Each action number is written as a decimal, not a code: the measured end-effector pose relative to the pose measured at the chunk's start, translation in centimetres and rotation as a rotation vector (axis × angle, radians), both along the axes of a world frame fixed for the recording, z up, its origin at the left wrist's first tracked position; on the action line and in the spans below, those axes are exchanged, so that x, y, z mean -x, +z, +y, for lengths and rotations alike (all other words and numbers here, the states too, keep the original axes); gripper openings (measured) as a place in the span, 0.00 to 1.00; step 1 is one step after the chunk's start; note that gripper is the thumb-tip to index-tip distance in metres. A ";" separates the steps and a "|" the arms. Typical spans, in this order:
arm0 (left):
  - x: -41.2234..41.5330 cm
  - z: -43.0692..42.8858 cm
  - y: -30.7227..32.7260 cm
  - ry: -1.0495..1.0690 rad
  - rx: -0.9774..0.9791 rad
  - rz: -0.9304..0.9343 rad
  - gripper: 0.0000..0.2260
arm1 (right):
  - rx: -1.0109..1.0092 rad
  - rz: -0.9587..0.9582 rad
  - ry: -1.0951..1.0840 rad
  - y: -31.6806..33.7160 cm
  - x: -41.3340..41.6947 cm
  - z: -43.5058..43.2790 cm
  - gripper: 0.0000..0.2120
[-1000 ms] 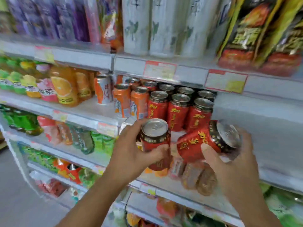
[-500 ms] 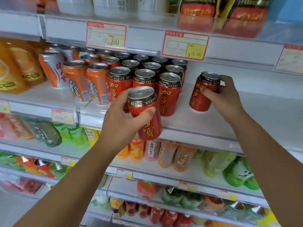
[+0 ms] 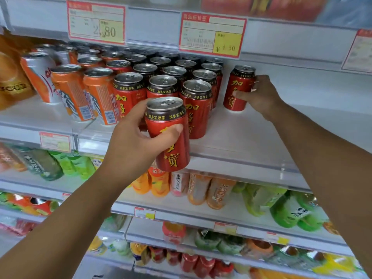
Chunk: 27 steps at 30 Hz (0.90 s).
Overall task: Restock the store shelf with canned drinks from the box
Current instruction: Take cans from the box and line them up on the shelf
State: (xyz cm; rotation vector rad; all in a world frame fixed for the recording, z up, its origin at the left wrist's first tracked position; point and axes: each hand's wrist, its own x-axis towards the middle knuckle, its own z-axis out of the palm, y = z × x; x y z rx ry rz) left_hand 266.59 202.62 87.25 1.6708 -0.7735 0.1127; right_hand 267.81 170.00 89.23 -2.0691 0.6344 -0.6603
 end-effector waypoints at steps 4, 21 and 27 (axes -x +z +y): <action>0.2 -0.3 0.0 0.003 0.033 -0.010 0.17 | -0.045 -0.015 0.048 -0.6 -1.8 -1.1 0.35; 1.2 -0.5 -0.6 0.057 0.033 -0.021 0.17 | 0.004 -0.069 0.056 -2.3 -4.4 -1.9 0.27; 1.6 -0.8 0.1 0.008 0.017 -0.004 0.18 | -0.032 0.153 -0.006 -0.2 -2.8 -0.6 0.39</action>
